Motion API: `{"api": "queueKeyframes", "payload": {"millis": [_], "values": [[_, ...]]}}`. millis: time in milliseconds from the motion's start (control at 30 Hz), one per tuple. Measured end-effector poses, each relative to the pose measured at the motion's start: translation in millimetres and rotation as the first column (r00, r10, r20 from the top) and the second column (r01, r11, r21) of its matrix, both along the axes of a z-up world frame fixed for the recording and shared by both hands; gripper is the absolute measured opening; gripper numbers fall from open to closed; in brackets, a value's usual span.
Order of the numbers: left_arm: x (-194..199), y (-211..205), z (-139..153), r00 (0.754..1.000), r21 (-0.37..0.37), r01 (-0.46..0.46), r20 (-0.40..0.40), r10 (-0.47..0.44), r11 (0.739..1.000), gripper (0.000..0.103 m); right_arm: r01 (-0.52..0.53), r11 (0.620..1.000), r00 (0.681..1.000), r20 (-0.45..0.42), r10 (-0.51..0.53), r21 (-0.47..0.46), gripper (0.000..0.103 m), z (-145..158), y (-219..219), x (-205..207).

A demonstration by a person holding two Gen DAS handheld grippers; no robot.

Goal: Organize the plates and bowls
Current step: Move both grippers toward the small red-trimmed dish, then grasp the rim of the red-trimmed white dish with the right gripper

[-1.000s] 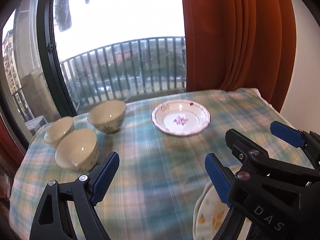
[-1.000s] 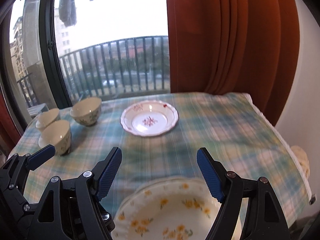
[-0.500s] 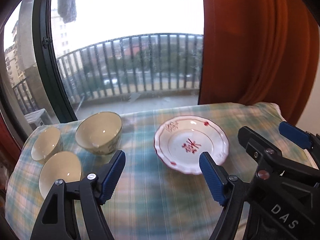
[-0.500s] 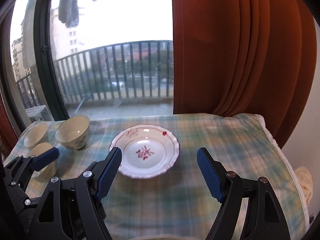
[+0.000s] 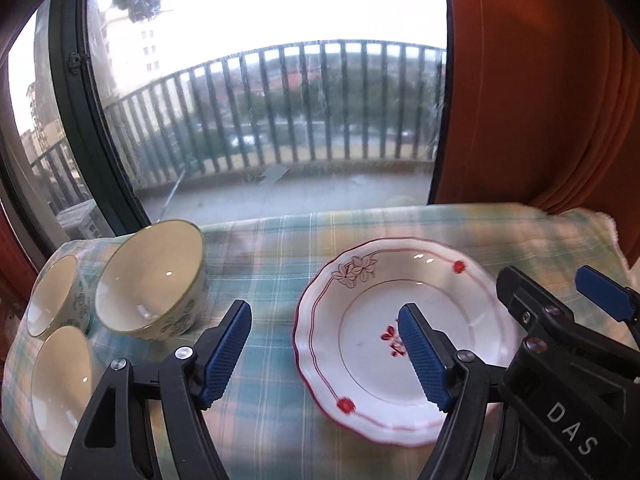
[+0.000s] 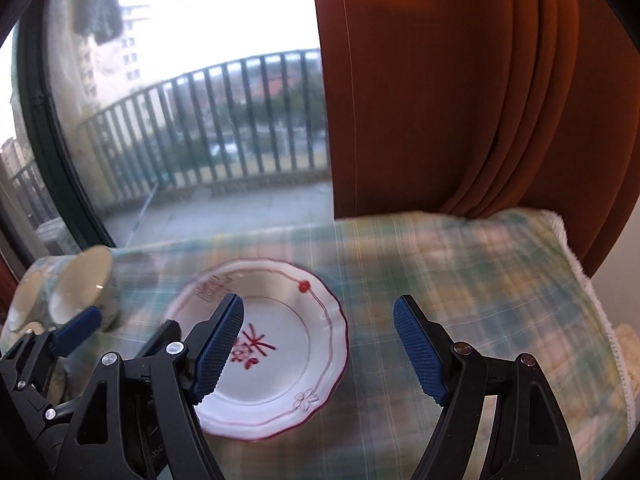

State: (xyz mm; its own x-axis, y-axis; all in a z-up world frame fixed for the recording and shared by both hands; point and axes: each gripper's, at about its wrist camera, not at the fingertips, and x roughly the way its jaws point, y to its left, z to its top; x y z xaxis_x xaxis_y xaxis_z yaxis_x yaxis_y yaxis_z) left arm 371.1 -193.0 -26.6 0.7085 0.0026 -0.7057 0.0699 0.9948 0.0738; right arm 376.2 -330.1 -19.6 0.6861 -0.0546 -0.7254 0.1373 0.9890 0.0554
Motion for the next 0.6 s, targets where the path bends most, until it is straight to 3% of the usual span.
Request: {"api": "queueKeyframes", "payload": {"millis": [267, 367, 600], "values": [[18, -3, -38, 0.992, -0.011, 0.027, -0.124, -0.028, 1.000, 0.075, -0.008, 1.000, 0.992, -0.127, 0.010, 0.015, 0.075, -44, 3, 26], [24, -2, -50, 0.980, -0.050, 0.035, -0.192, -0.044, 0.998, 0.075, -0.031, 0.998, 0.983, -0.178, 0.041, 0.059, 0.071, -56, 3, 32], [19, -6, -50, 0.982, -0.053, 0.044, -0.180, -0.053, 0.998, 0.072, -0.026, 1.000, 0.980, -0.197, 0.029, 0.016, 0.058, -58, 7, 31]]}}
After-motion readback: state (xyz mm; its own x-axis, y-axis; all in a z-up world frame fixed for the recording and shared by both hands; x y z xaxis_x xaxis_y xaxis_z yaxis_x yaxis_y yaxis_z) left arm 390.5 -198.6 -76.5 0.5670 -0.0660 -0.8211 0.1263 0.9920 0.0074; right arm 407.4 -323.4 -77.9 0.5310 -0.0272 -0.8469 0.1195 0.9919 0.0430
